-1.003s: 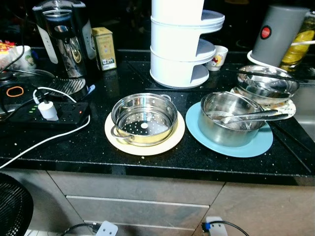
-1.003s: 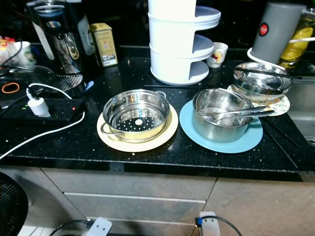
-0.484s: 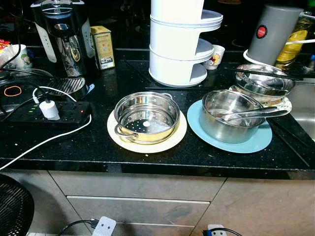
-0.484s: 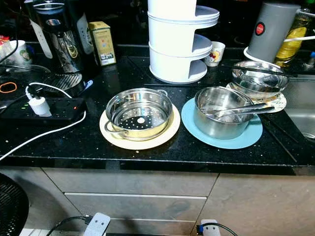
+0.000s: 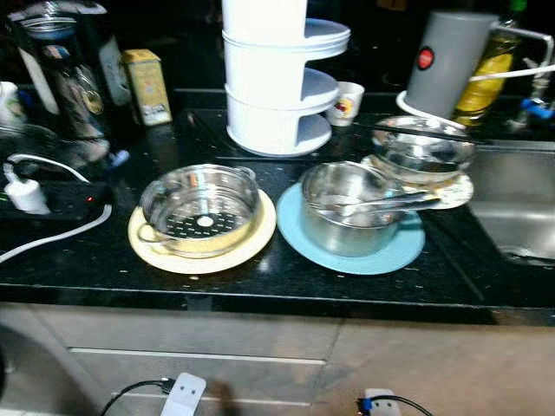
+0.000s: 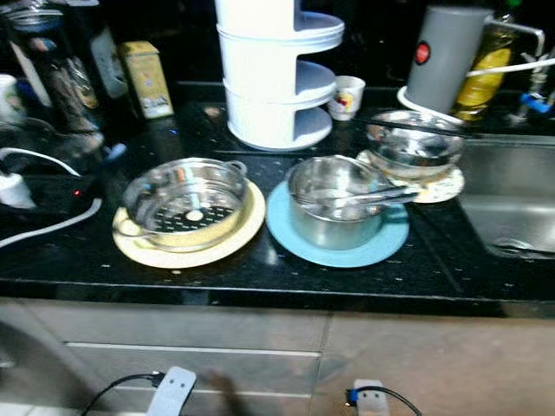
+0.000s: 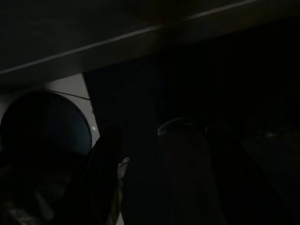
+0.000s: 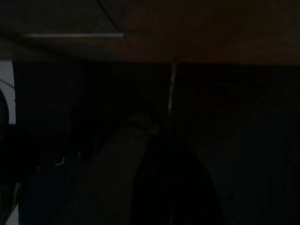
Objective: Kitchen organization
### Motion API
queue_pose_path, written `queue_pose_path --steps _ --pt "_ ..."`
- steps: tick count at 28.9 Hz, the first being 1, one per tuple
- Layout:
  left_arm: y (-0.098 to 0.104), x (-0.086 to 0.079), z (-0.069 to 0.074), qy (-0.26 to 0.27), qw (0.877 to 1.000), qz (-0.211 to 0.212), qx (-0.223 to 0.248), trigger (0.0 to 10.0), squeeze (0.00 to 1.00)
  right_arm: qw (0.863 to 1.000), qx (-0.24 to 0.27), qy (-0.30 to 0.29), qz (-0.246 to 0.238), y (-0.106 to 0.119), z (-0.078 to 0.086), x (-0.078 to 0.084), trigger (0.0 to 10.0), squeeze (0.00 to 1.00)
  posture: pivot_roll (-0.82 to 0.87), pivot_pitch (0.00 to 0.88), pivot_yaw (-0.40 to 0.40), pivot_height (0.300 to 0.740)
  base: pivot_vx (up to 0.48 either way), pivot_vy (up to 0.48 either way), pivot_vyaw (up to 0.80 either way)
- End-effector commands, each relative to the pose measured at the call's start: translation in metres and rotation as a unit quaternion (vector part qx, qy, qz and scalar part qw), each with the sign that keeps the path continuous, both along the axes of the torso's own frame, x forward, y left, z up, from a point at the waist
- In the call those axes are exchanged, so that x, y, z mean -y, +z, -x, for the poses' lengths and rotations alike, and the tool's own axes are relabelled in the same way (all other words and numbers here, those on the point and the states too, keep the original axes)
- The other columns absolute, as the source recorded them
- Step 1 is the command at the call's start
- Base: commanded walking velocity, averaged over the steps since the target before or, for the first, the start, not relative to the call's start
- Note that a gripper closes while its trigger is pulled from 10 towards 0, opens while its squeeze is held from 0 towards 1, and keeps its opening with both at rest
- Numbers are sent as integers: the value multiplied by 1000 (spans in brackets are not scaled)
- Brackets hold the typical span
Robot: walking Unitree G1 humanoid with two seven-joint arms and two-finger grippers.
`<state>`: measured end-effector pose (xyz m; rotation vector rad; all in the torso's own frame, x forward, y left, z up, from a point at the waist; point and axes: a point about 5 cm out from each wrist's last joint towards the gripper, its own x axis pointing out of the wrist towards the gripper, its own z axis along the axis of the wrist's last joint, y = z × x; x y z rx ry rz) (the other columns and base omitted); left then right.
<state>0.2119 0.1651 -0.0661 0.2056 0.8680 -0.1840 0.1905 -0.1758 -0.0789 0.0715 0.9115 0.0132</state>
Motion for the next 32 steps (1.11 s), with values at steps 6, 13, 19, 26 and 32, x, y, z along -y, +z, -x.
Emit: queue_pose_path --steps 6,13,19,26,32 --pt "-4 -2 6 -2 1000 -4 -15 10000 0 1000 -12 -7 1 -3 7 4 10000 0 -56 134 -16 740 0 -341 0" --pt "-4 -2 4 -2 1000 -1 -16 10000 0 1000 -8 -7 2 -2 5 4 10000 0 -58 123 -16 740 0 -341 0" --pt "-4 -2 3 -2 1000 1 -16 10000 0 1000 -6 -7 1 -2 3 4 10000 0 -59 121 -15 740 0 -343 0" --pt "-3 -2 2 -2 1000 1 -14 10000 0 1000 -6 -6 1 -2 2 3 10000 0 -60 119 -14 740 0 -342 0" --pt "-3 -1 2 -2 1000 3 -14 10000 0 1000 -6 -8 3 -2 2 4 10000 0 -61 119 -14 740 0 -344 0"
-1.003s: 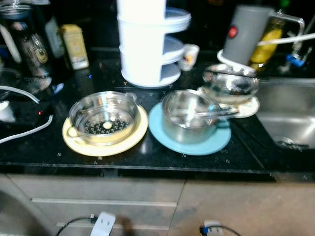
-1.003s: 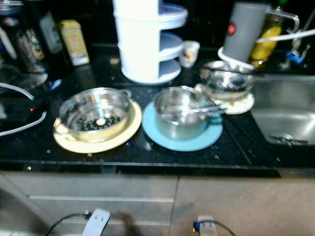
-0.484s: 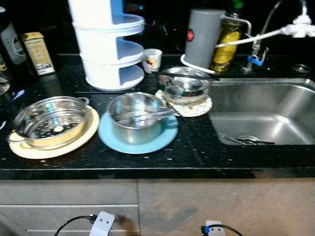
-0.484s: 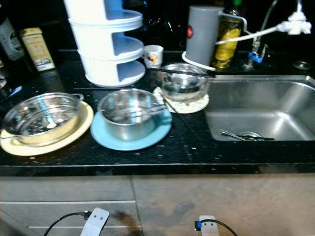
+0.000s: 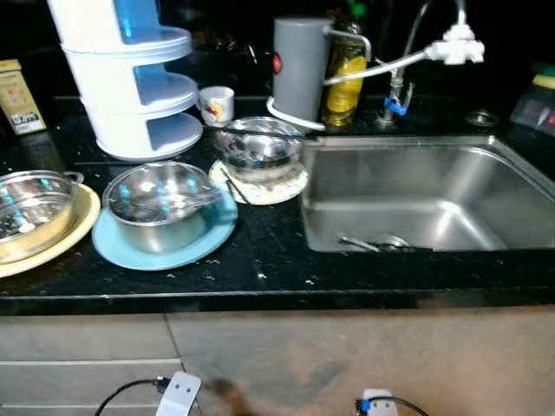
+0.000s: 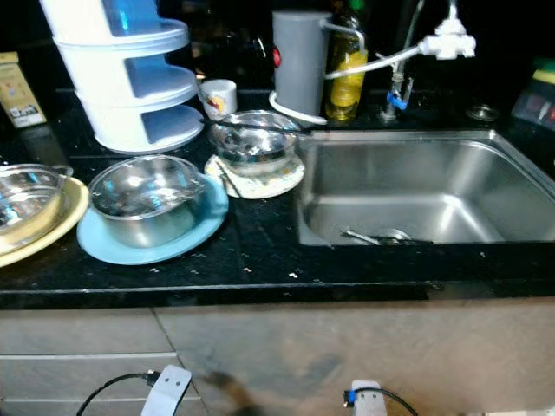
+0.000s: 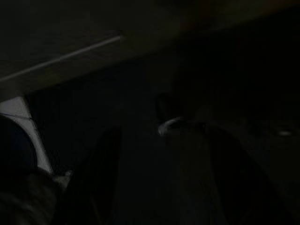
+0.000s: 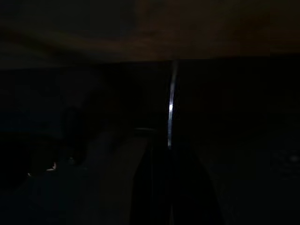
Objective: Kitchen organization
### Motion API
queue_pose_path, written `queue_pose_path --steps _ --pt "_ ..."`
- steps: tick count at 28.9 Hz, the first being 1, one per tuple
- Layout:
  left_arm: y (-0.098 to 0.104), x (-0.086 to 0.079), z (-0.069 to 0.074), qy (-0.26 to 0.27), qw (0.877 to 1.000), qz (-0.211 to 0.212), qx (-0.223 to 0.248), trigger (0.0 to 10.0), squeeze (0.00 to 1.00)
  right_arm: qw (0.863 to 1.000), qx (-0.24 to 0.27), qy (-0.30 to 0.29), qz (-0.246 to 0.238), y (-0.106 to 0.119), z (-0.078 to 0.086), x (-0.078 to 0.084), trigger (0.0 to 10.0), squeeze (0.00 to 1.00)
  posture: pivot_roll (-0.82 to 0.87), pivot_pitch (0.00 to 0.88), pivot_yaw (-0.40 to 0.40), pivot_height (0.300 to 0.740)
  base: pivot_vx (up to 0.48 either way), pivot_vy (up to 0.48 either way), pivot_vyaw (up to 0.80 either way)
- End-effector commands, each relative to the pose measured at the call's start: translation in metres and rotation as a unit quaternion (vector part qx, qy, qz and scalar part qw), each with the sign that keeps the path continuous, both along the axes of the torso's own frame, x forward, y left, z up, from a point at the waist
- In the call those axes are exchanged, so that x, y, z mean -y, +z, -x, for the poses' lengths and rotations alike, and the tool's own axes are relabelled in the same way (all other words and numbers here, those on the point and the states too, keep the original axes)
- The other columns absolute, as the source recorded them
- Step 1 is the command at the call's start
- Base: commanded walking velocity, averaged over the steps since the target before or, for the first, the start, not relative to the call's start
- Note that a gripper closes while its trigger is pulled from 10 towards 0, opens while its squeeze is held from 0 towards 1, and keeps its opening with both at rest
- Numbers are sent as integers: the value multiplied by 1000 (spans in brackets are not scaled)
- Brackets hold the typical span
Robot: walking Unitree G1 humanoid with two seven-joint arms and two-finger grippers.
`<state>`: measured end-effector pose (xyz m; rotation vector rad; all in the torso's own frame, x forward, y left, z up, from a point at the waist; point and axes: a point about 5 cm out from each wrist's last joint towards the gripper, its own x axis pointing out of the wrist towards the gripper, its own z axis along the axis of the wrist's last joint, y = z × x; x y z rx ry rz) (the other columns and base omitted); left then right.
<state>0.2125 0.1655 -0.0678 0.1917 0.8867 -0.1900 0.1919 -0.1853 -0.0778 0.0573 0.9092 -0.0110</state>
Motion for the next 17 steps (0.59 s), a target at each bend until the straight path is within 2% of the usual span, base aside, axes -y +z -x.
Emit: queue_pose_path --steps 1,17 --pt "-1 -1 2 -3 1000 -3 -4 10000 0 1000 -7 0 -8 -3 4 -5 10000 0 -61 119 -14 740 0 -341 0" --pt "0 -2 1 6 1000 0 1 10000 0 1000 -5 -1 -9 -2 3 -5 10000 0 -63 122 -12 740 0 -320 0"
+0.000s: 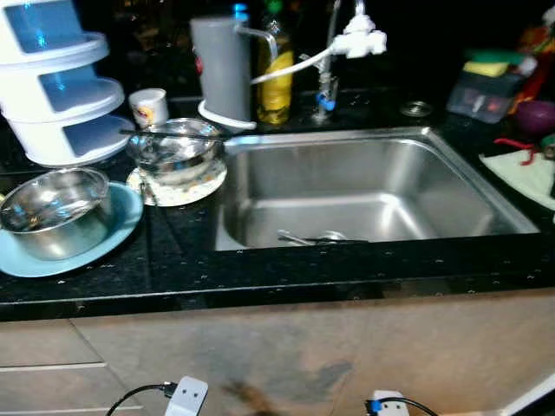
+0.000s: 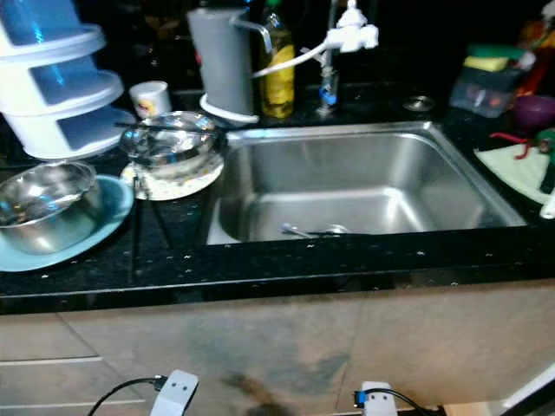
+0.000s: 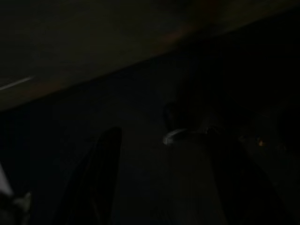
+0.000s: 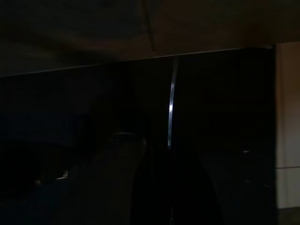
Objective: Kitchen organization
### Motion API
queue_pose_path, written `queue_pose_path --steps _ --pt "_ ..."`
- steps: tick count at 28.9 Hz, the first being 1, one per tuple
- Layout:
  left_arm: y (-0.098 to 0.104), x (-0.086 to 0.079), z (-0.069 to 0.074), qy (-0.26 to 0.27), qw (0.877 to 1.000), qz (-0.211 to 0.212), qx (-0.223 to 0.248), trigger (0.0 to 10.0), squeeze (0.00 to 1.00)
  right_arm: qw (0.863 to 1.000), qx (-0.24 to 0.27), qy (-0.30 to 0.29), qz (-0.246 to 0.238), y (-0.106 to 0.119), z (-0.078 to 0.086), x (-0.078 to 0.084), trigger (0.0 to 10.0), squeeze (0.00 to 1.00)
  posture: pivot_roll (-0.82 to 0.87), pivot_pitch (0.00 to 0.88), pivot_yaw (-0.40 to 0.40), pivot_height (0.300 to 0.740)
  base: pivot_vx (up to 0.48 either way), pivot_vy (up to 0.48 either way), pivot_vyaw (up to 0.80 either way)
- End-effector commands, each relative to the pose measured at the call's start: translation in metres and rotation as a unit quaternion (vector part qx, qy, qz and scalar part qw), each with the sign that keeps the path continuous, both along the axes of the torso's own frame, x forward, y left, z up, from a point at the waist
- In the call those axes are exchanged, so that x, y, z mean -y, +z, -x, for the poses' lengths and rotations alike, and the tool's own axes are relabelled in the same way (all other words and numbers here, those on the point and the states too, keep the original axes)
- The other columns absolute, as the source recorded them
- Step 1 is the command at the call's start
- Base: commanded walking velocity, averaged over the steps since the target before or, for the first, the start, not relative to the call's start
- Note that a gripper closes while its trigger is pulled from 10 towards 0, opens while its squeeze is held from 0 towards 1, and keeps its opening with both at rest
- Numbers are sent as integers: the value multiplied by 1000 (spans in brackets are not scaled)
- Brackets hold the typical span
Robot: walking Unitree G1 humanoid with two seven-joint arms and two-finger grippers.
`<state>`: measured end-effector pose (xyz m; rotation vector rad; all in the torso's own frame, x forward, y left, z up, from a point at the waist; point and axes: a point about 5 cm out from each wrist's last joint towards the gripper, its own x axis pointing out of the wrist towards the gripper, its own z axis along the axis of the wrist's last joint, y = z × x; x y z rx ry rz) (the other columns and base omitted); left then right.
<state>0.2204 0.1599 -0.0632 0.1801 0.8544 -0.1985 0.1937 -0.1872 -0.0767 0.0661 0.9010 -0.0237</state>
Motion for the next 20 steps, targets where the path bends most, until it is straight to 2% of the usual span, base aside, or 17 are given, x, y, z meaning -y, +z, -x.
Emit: queue_pose_path --steps 1,8,18,20 --pt "-5 -8 8 14 1000 -7 -12 10000 0 1000 -9 6 -8 -4 5 -7 10000 0 -63 122 -12 740 0 0 0" --pt "-5 -8 8 16 1000 0 -16 10000 0 1000 -9 6 -8 -3 5 -7 10000 0 -63 127 -11 740 0 0 0" --pt "-5 -8 9 21 1000 3 -14 10000 0 1000 -8 7 -9 -3 4 -8 10000 0 -63 130 -12 740 0 480 0" --pt "-4 -10 8 20 1000 -3 -10 10000 0 1000 -7 7 -9 -3 4 -8 10000 0 -63 130 -12 740 0 171 0"
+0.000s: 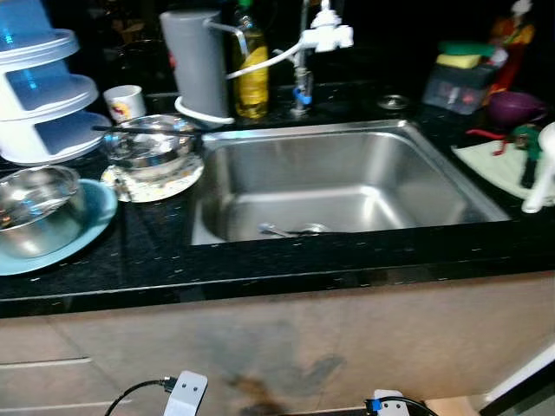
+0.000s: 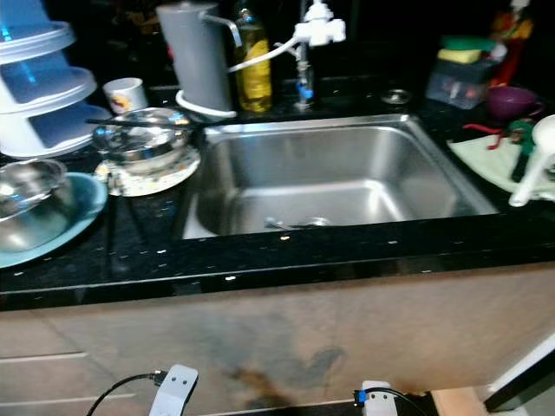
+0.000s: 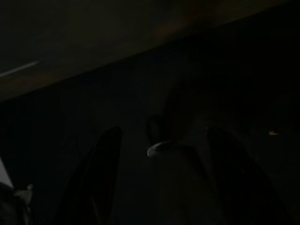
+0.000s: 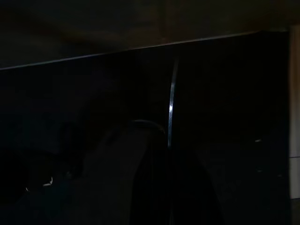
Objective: Kitchen organization
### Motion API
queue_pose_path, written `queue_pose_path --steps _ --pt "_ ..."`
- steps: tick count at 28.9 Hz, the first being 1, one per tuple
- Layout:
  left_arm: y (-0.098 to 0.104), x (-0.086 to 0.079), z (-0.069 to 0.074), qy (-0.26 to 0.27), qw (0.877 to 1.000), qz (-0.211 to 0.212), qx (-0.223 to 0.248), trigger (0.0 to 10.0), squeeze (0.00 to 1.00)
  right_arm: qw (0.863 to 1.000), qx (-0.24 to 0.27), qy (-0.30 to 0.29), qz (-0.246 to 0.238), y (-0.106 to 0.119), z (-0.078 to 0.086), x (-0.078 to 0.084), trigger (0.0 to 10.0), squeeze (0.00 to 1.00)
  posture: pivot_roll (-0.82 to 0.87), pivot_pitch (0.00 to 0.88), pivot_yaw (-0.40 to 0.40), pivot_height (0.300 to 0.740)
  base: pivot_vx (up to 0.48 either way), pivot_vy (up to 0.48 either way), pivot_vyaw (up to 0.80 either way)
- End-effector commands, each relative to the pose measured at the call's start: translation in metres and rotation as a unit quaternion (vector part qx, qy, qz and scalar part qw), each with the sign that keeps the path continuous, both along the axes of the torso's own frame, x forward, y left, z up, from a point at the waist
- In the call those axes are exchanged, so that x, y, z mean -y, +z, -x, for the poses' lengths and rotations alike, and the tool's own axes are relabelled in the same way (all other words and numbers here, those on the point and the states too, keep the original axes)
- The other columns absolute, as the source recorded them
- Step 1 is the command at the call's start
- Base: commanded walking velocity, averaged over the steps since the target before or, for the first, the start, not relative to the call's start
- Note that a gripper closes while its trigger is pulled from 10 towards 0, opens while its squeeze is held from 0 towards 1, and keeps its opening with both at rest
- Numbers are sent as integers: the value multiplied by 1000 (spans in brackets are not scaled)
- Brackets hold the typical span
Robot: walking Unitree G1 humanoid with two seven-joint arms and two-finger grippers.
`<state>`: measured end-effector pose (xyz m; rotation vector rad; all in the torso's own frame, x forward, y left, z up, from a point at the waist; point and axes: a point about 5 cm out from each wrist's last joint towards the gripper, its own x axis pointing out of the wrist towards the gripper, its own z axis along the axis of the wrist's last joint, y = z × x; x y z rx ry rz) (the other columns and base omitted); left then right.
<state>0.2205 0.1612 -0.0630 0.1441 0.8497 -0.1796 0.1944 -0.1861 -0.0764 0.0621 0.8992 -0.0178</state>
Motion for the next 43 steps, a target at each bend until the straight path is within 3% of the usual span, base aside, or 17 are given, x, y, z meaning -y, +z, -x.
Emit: queue_pose_path --steps 1,8,13,16,19,20,23,26,29,32,34,37,43 --pt "-4 -9 8 4 1000 -18 -11 10000 0 1000 -8 4 -10 -3 4 -7 10000 0 -63 130 -12 740 0 0 0" --pt "-2 -10 5 -20 999 -38 1 10000 0 1000 -4 5 -9 -3 3 -7 10000 0 -62 127 -13 740 0 0 0" --pt "8 -5 -5 -104 992 -49 47 10000 0 999 17 35 1 3 -3 -1 10000 0 -62 126 -12 740 0 0 0" --pt "20 1 -11 -193 977 -34 84 10000 0 995 41 94 -12 11 -12 -1 10000 0 -63 129 -12 740 0 0 0" --pt "27 -1 -14 -211 972 -25 103 10000 0 990 58 125 -24 16 -18 -2 10000 0 -64 128 -12 740 0 0 0" --pt "35 -8 -21 -193 974 -16 121 10000 0 984 71 158 -30 22 -23 0 10000 0 -63 126 -15 740 0 0 0" --pt "38 -13 -25 -176 976 -15 127 10000 0 980 71 183 -22 25 -26 2 10000 0 -63 126 -15 740 0 0 0" --pt "29 -20 -25 -117 988 -34 90 10000 0 977 46 210 4 19 -21 1 10000 0 -62 124 -16 740 0 0 0" --pt "15 -25 -16 -38 998 -40 41 10000 0 978 21 203 34 11 -13 0 10000 0 -63 121 -16 740 0 0 0" --pt "2 -27 0 50 998 -25 0 10000 0 986 -1 150 73 3 -4 2 10000 0 -78 120 -7 740 0 0 0" --pt "-1 -20 4 64 998 -11 -3 10000 0 995 0 76 63 1 -1 2 10000 0 -78 119 -5 740 0 0 0" --pt "-2 -15 6 50 999 -12 -4 10000 0 997 6 49 52 1 -1 -1 10000 0 -77 118 -5 740 0 0 0" --pt "-2 -14 4 56 998 -22 -4 10000 0 994 11 89 56 0 -2 -13 10000 0 -73 115 -9 740 0 0 0"
